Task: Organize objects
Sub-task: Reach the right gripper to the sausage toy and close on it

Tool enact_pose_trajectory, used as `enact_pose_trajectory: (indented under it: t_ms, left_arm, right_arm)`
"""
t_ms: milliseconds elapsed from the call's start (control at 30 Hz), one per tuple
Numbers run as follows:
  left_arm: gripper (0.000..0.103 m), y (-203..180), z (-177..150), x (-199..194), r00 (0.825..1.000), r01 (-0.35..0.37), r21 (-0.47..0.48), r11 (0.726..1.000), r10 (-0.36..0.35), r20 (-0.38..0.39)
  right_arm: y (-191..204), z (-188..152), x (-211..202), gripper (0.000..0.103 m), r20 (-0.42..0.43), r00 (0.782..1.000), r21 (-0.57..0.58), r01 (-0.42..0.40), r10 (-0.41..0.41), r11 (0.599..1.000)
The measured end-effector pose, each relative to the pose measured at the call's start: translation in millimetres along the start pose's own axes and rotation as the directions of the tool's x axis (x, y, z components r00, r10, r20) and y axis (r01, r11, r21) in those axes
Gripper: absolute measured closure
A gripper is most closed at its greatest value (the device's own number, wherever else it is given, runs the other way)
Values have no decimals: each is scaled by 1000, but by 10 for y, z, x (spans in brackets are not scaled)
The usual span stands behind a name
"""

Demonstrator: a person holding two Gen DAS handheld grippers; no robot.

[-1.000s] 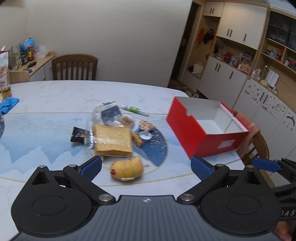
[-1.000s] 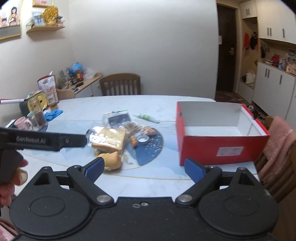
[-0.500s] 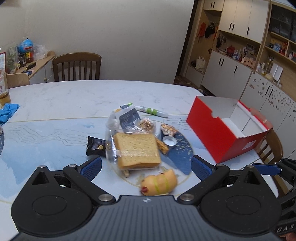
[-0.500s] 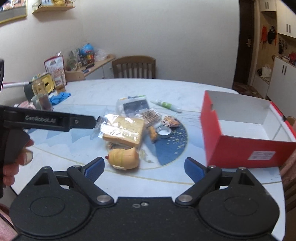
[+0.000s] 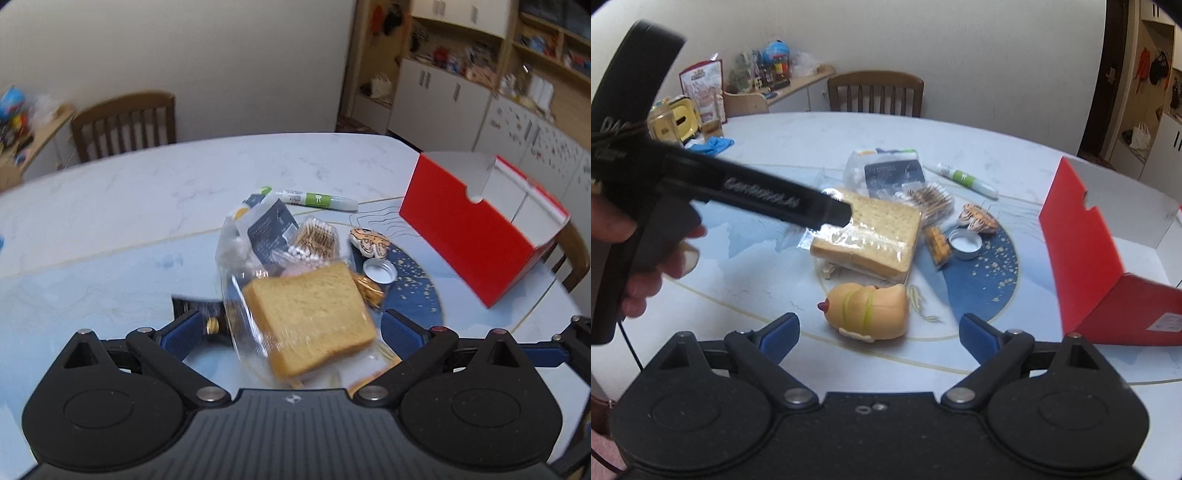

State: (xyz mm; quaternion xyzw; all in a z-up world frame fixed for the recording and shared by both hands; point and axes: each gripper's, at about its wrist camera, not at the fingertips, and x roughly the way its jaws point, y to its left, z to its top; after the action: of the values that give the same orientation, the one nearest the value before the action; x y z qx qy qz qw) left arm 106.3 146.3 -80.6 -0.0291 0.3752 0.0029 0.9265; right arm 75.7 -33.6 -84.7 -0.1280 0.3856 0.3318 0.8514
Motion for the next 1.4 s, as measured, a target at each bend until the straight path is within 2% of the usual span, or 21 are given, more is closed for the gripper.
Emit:
enact_pose_trajectory:
  t_ms: [100,333,600,767,800,900,967,1133,1267,1300,1333,1367,1400]
  left_arm:
    - [0,-17,13,183,999,-4,75,997,7,-35]
    - [0,156,51,405,996,30,-7,1000,-31,-80]
    - [2,75,59,550,994,55,36,998,-52,-93]
    - [25,81,57,571,994,55,43,998,-50,-97]
    - [26,85,54,565,995,53,43,998,-49,-92]
    - [38,96,46,530,996,46,45,998,-42,-74]
    - [49,104,53,504,997,44,47,998,-41,-65]
    - [62,94,71,449,998,37,53,998,-34,-50]
    - [70,109,81,393,997,67,28,997,-66,-45]
    - [71,108,82,380,997,72,24,997,-71,-44]
    - [72,100,83,366,996,73,23,997,-72,-43]
    - [73,87,83,351,996,76,24,997,-75,-39]
    - [74,69,82,333,996,80,28,996,-79,-34]
  right_arm:
    - [21,21,114,10,-18,1000,9,0,0,1000]
    - [76,88,331,10,-53,999,10,-10,11,1000]
    - [120,133,541,10,-83,996,-4,-15,14,1000]
    - [129,138,631,10,-100,995,-7,-8,7,1000]
    - [125,140,639,10,-100,995,-3,-9,9,1000]
    - [122,148,657,12,-109,994,7,-18,18,1000]
    - [130,149,669,12,-112,994,4,-15,15,1000]
    - [159,142,660,13,-120,993,2,-15,15,1000]
    - [153,148,633,15,-119,993,9,-12,13,1000]
    - [152,144,629,21,-122,992,8,-8,9,1000]
    - [148,139,627,35,-129,992,7,-2,3,1000]
    - [137,136,627,41,-134,991,4,17,-16,1000]
    - [116,131,620,41,-136,991,9,10,-9,1000]
